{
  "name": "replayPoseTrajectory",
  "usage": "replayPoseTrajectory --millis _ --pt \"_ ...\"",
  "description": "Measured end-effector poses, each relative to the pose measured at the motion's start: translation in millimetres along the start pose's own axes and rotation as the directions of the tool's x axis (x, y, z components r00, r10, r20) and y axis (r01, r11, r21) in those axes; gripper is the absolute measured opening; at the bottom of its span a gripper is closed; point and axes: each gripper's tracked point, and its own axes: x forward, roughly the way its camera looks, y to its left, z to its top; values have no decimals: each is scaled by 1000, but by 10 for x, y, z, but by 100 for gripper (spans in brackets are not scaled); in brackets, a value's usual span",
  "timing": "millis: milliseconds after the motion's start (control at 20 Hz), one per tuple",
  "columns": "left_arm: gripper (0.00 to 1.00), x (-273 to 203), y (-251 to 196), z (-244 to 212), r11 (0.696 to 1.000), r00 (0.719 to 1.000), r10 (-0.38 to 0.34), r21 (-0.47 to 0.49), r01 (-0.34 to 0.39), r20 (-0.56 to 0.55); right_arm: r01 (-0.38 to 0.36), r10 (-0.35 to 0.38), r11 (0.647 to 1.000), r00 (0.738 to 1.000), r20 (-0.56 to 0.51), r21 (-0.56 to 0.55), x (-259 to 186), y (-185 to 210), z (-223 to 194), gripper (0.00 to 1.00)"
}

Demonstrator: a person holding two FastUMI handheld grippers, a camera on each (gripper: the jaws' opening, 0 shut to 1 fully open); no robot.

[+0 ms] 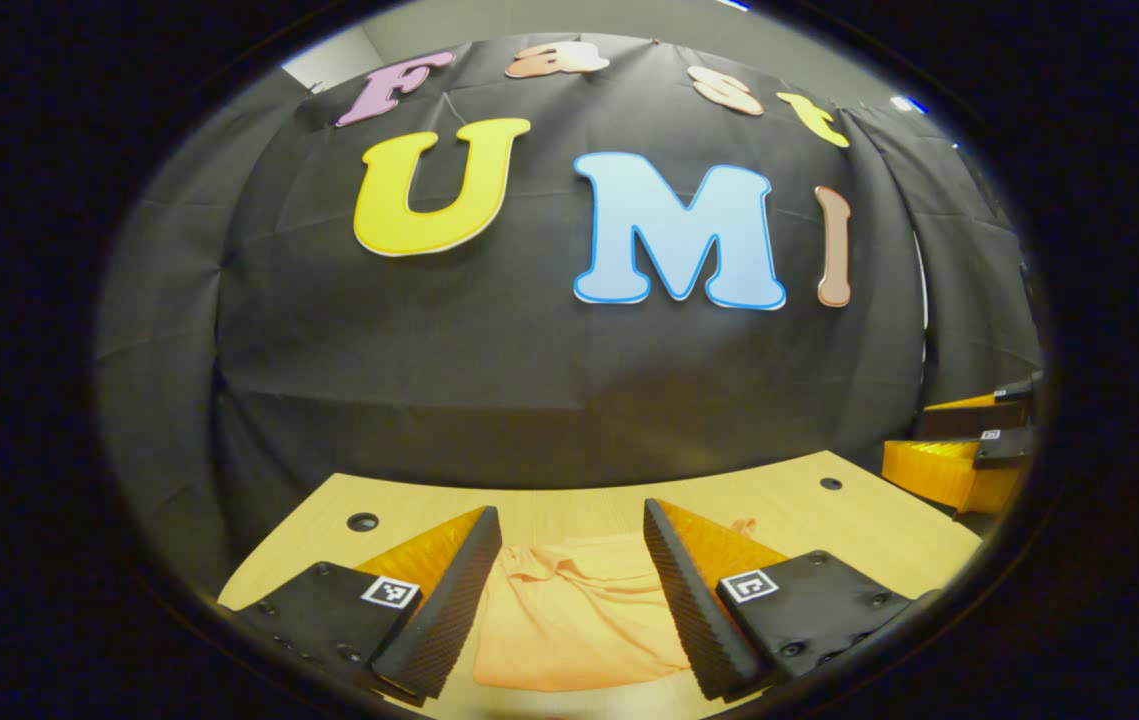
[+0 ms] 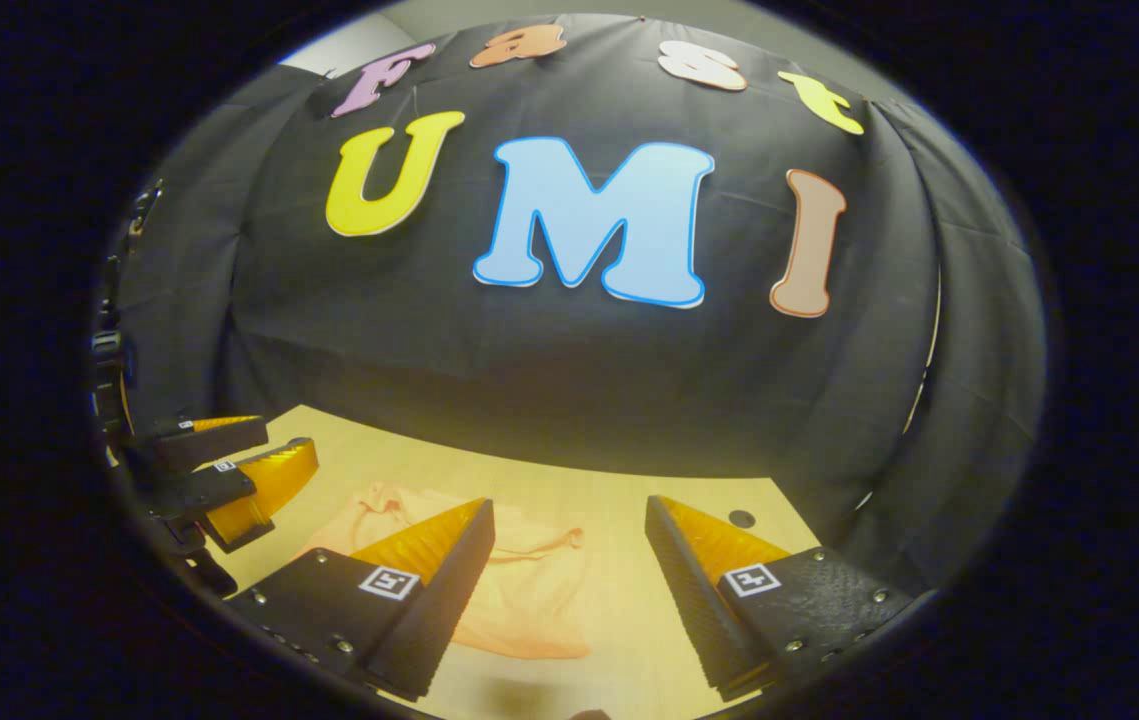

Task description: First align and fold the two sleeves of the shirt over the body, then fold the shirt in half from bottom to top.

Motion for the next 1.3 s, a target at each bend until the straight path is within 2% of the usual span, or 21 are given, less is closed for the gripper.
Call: replayPoseTrajectory --millis 300,600,800,1000,1300 --pt "94 -577 -171 72 999 999 12 47 -14 43 -21 20 1000 994 104 10 -592 -80 147 94" --pt "94 -1139 -409 190 999 996 31 11 -32 85 -36 35 999 985 172 6 -1141 -217 202 95" --pt "94 -1418 -562 234 999 992 47 -8 -46 113 -34 36 999 980 194 -16 -1386 -316 155 95" --pt "94 -1619 -692 269 999 991 42 19 -45 125 -14 16 1000 980 197 -11 -1585 -437 86 94" --pt "94 -1765 -687 334 999 990 26 37 -32 140 33 -36 999 983 182 19 -1668 -500 18 95"
